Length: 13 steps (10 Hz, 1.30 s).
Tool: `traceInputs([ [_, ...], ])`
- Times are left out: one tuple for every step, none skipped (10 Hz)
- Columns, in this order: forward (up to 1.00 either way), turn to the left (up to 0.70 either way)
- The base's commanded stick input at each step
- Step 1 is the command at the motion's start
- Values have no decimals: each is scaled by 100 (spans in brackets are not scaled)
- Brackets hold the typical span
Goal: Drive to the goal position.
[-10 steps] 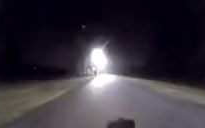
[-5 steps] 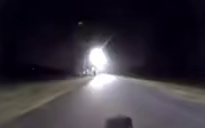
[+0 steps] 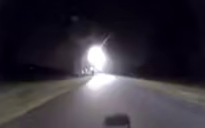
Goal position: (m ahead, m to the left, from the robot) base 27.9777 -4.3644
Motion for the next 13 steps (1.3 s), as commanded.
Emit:
traceInputs([
  [100, 4],
  [100, 5],
  [100, 5],
  [100, 5],
  [100, 5],
  [100, 4],
  [100, 4],
  [100, 4],
  [100, 4],
  [100, 5],
  [100, 5],
  [100, 4],
  [100, 5],
])
